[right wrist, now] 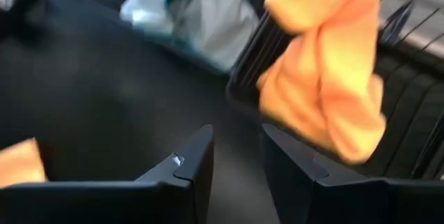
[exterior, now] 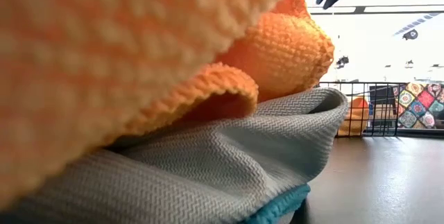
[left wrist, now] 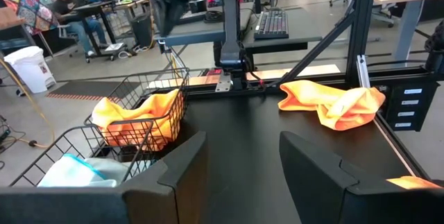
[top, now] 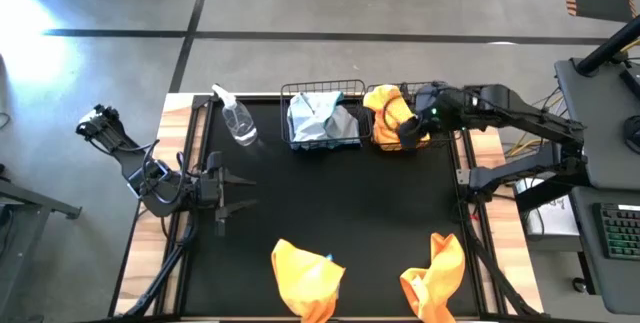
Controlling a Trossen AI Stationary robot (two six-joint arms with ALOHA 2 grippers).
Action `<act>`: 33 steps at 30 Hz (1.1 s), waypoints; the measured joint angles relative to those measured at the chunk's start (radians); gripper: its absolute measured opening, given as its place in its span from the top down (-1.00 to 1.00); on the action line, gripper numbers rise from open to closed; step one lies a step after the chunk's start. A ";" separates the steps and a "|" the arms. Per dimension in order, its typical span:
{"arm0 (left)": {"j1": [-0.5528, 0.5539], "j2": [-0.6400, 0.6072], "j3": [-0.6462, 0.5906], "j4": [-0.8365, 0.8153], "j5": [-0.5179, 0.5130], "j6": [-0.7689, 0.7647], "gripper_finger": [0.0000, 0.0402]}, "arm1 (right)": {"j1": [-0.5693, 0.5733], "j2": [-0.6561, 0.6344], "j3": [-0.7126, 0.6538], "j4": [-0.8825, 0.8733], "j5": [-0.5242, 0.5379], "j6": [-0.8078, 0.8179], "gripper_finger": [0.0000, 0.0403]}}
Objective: Sort microfiber towel by color & place in baskets
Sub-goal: Put the right orange microfiber towel into the right black wire basket
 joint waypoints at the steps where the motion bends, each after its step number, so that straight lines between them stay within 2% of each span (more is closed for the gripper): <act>1: 0.000 0.000 0.000 0.000 0.000 -0.001 0.18 | 0.025 0.001 0.000 -0.017 -0.001 0.022 0.47; 11: 0.000 0.002 0.000 0.022 -0.100 -0.005 0.18 | 0.304 0.006 -0.003 -0.039 -0.004 0.263 0.54; 22: 0.000 0.003 0.000 0.065 -0.102 -0.005 0.18 | 0.563 0.113 -0.003 -0.034 -0.008 0.442 0.57; 33: 0.000 0.003 0.000 0.108 -0.101 -0.009 0.18 | 0.748 0.282 -0.003 -0.075 -0.168 0.559 0.57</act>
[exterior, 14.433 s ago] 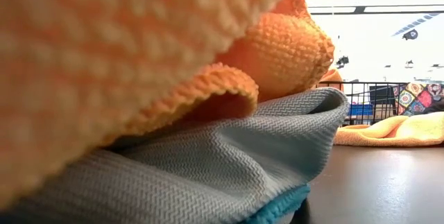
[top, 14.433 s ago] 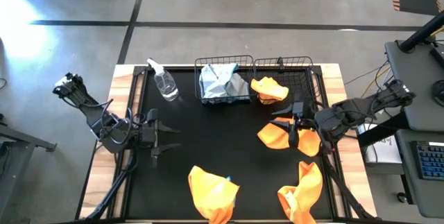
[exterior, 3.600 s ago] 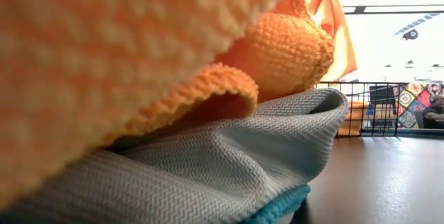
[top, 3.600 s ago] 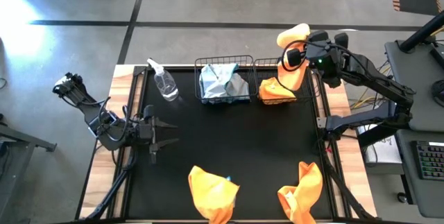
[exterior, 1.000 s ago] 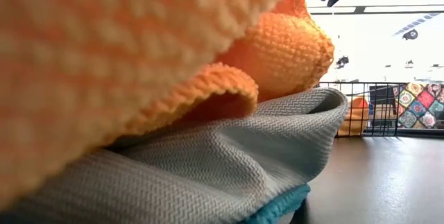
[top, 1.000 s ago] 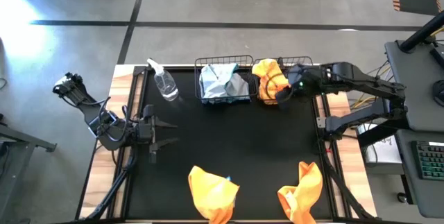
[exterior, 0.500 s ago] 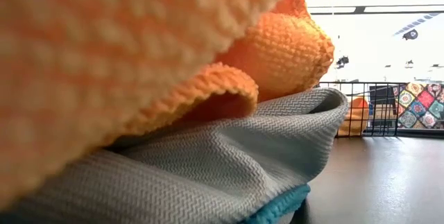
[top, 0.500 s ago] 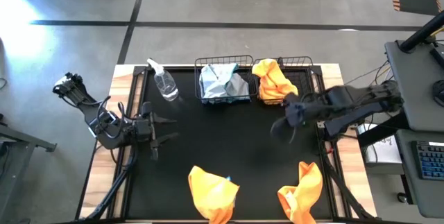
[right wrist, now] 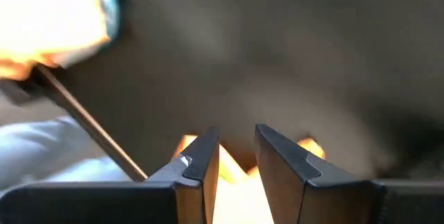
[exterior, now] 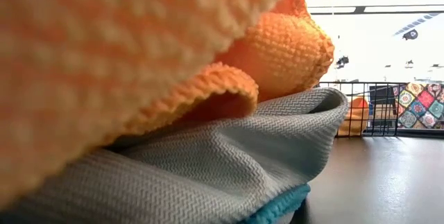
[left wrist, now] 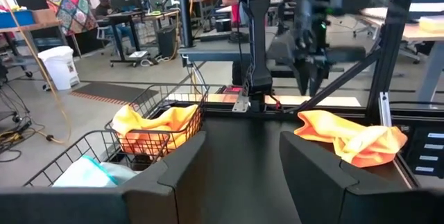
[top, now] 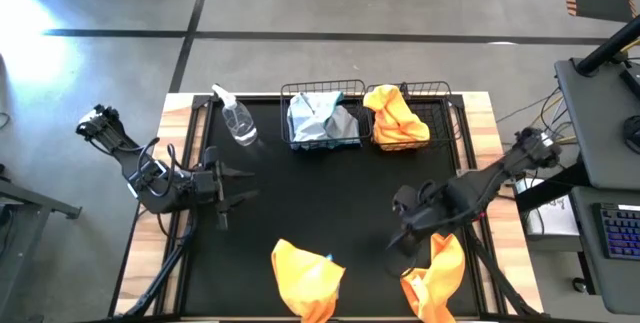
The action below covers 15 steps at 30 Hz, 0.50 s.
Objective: Sort microfiber towel by color & place in baskets
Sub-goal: Put the right orange microfiber towel into the right black wire basket
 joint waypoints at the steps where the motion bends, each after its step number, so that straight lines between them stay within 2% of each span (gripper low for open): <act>1: 0.000 0.000 0.000 0.000 0.000 -0.001 0.18 | 0.010 0.014 0.000 -0.027 -0.013 0.013 0.56; 6: 0.000 0.000 0.000 0.001 0.000 -0.073 0.18 | 0.050 0.076 -0.001 -0.204 -0.077 0.084 0.56; 11: 0.000 0.000 0.000 0.002 0.035 -0.193 0.18 | 0.101 0.102 -0.006 -0.181 -0.143 0.107 0.55; 15: 0.000 0.008 0.000 0.003 0.035 -0.269 0.18 | 0.161 0.117 -0.007 -0.184 -0.148 0.119 0.55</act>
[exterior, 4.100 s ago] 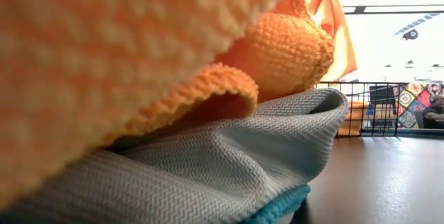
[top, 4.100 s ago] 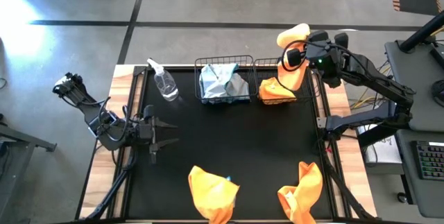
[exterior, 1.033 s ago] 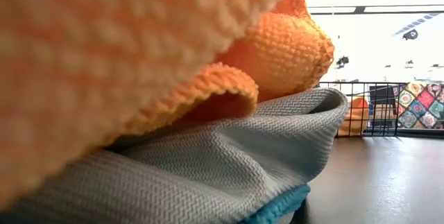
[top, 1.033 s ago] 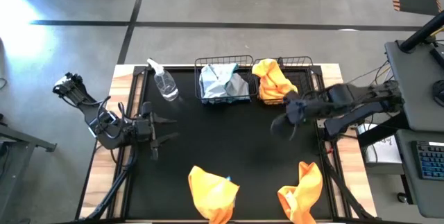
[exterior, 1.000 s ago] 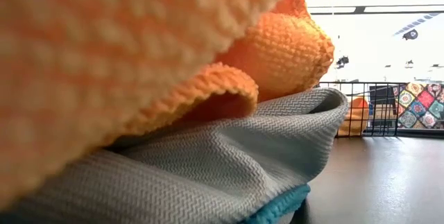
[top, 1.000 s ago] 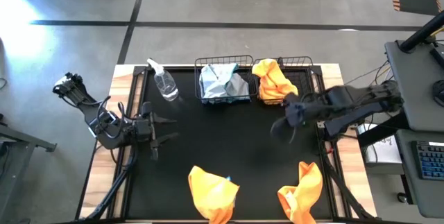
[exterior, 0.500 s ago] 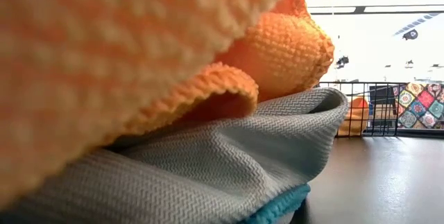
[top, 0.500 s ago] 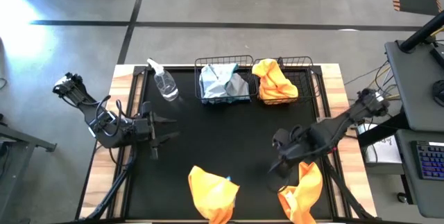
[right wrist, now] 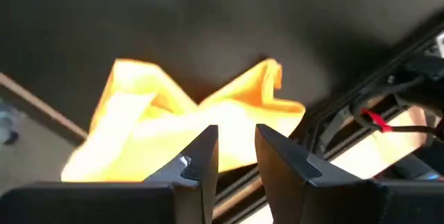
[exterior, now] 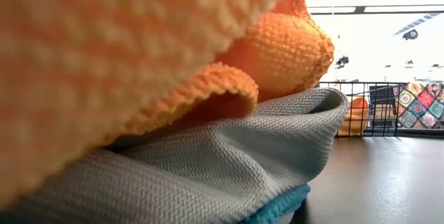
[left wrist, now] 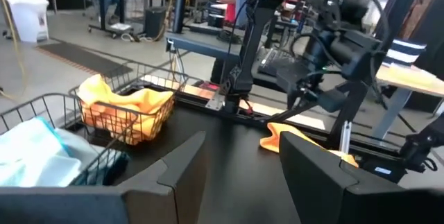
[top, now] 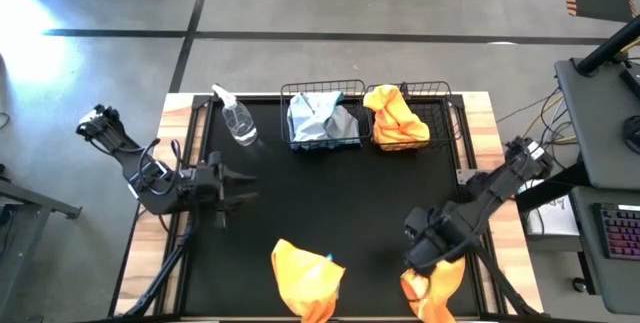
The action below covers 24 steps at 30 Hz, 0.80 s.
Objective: Sort microfiber towel by color & place in baskets
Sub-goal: Put the right orange microfiber towel into the right black wire basket
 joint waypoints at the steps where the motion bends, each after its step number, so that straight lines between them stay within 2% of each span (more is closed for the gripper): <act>1: -0.001 0.005 0.000 0.000 0.000 -0.008 0.18 | 0.019 0.005 0.000 -0.001 -0.002 0.001 0.55; 5: -0.001 0.031 0.000 0.009 0.026 -0.013 0.18 | 0.119 0.016 0.000 0.011 -0.002 -0.032 0.55; 8: -0.001 0.054 0.000 0.041 0.058 -0.006 0.18 | 0.197 0.026 -0.002 0.015 0.001 -0.121 0.56; 13: -0.002 0.098 0.000 0.115 0.108 -0.002 0.18 | 0.311 0.062 -0.002 0.013 0.071 -0.398 0.55; 18: -0.003 0.144 0.000 0.174 0.161 -0.003 0.18 | 0.379 0.131 -0.002 0.016 0.134 -0.701 0.57; 24: -0.004 0.178 0.001 0.199 0.184 -0.001 0.18 | 0.398 0.255 -0.002 0.017 0.141 -0.875 0.55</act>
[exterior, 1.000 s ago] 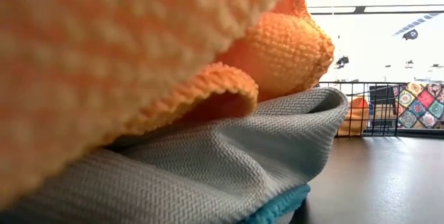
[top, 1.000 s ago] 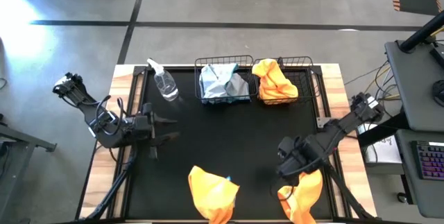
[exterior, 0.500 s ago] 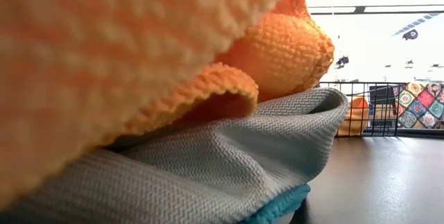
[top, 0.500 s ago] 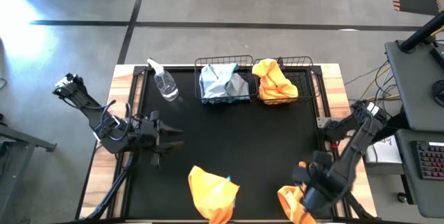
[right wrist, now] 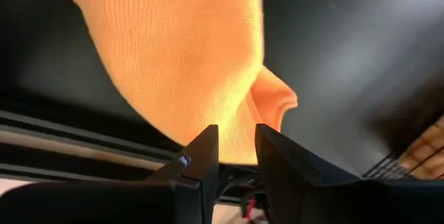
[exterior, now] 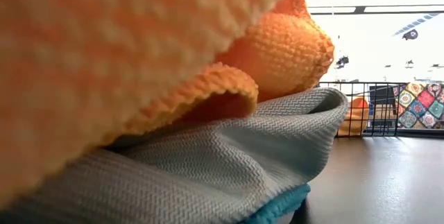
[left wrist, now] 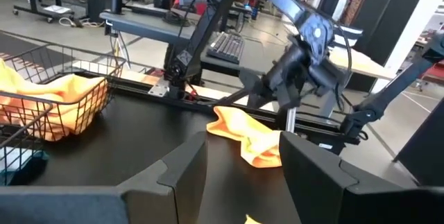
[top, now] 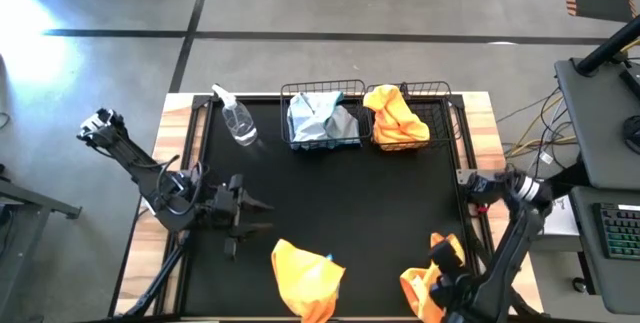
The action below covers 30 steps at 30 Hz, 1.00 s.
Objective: Sort microfiber towel by color & place in baskets
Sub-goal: Put the right orange microfiber towel into the right black wire basket
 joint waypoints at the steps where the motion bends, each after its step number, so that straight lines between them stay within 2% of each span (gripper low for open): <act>1: 0.000 0.002 0.000 0.003 0.000 0.003 0.18 | 0.001 0.021 0.000 0.000 0.000 -0.024 0.54; 4: 0.000 0.005 0.000 0.015 0.000 0.035 0.18 | 0.001 0.081 0.000 0.000 -0.001 -0.045 0.54; 9: 0.000 0.000 0.030 0.014 -0.001 0.134 0.18 | 0.001 0.144 0.004 0.008 -0.005 0.008 0.53; 16: 0.000 0.000 0.113 0.001 -0.001 0.297 0.18 | 0.000 0.131 0.011 0.196 0.043 0.073 0.46; 22: 0.000 0.000 0.162 -0.016 -0.001 0.370 0.18 | -0.004 0.138 0.011 0.216 0.079 0.205 0.29; 30: 0.000 0.008 0.178 -0.019 -0.001 0.374 0.18 | -0.004 0.138 0.010 0.238 0.081 0.202 0.04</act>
